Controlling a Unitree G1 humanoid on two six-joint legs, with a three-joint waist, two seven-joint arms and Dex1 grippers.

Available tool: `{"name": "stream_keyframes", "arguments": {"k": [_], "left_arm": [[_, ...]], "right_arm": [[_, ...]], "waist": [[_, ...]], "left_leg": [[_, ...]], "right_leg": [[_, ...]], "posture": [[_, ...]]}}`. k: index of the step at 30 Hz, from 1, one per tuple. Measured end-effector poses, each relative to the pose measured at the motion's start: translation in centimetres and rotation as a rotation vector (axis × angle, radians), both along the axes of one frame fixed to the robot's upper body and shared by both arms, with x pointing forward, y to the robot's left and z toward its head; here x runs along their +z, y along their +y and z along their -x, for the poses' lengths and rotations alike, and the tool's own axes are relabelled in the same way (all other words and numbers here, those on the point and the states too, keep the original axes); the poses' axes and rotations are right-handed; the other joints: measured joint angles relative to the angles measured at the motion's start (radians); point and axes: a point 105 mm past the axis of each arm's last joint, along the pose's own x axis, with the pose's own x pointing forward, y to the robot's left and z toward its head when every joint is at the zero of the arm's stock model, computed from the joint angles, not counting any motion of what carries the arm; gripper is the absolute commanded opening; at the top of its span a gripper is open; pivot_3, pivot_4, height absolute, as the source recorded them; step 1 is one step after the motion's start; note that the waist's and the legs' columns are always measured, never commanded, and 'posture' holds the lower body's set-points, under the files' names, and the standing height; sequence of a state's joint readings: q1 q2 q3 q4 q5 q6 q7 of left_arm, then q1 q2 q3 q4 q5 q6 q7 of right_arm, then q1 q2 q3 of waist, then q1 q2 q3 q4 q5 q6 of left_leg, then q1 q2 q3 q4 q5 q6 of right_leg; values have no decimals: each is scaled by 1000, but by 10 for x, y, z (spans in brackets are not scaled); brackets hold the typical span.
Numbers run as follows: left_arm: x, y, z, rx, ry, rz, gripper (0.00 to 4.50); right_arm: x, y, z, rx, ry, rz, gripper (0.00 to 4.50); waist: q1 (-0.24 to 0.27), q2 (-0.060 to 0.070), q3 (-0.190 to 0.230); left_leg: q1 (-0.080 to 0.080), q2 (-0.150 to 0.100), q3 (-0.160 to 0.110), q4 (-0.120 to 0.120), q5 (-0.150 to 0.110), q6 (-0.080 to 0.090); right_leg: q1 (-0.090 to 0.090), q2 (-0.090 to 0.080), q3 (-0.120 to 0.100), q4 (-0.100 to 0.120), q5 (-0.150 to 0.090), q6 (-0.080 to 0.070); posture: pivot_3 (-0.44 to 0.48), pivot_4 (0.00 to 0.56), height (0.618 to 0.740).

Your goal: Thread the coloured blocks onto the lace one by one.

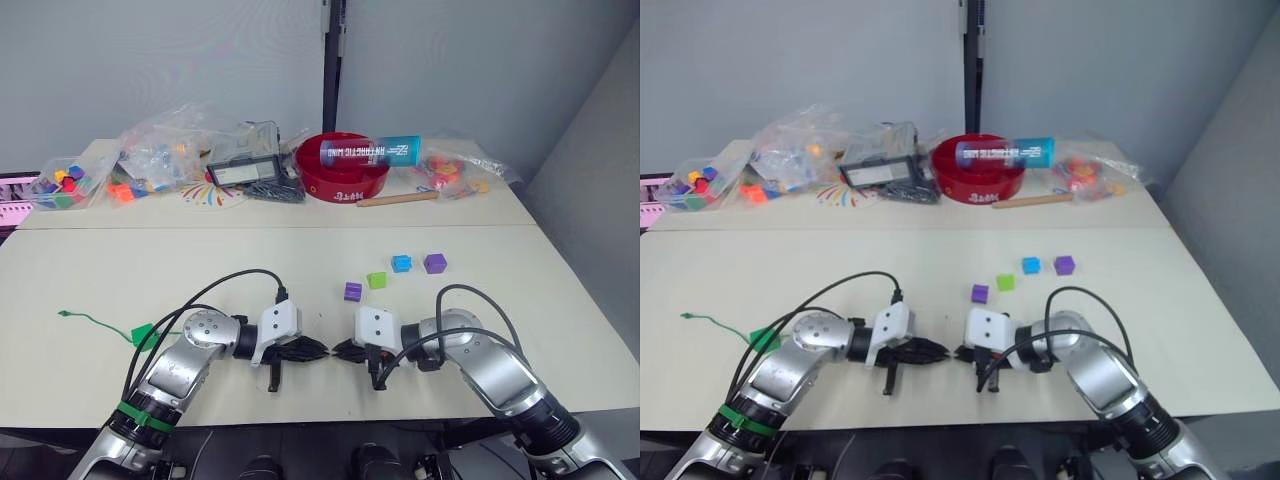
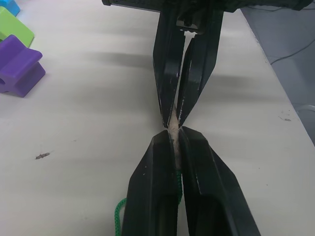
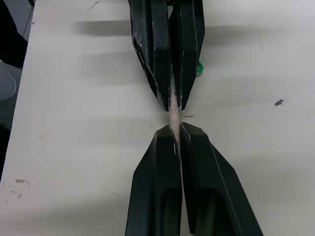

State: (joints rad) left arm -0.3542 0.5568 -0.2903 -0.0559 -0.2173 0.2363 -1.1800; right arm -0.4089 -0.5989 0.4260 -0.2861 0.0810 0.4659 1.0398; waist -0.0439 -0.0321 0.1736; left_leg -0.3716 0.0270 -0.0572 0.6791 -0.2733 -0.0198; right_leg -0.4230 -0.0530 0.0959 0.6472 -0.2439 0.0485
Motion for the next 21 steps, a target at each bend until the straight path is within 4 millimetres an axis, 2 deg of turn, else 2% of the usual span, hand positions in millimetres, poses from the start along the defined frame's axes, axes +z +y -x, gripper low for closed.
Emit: {"name": "stream_keyframes", "arguments": {"k": [9, 13, 16, 21], "left_arm": [[1, 1, 0, -1, -3, -1, 32], [4, 2, 0, 4, -2, 14, 0], [4, 4, 0, 14, 2, 18, 0], [2, 11, -1, 53, 8, 28, 0]], "right_arm": [[1, 1, -1, 2, -3, -2, 0], [7, -1, -1, -51, 4, -60, 1362], [13, -13, 1, -124, 18, -114, 2381], [17, -59, -3, -420, 64, -265, 4100]], "waist": [[0, 0, 0], [1, 0, 0], [3, 0, 0], [8, 0, 0]], "left_leg": [[0, 0, 0, 0, 0, 0], [0, 0, 0, 0, 0, 0], [0, 0, 0, 0, 0, 0], [0, -1, -1, 0, 0, 0]], "right_leg": [[0, 0, 0, 0, 0, 0], [0, 0, 0, 0, 0, 0], [0, 0, 0, 0, 0, 0], [1, -1, 0, -1, 0, 0]], "posture": [[0, 150, 740], [0, 150, 740], [0, 150, 740], [0, 150, 740]]}}
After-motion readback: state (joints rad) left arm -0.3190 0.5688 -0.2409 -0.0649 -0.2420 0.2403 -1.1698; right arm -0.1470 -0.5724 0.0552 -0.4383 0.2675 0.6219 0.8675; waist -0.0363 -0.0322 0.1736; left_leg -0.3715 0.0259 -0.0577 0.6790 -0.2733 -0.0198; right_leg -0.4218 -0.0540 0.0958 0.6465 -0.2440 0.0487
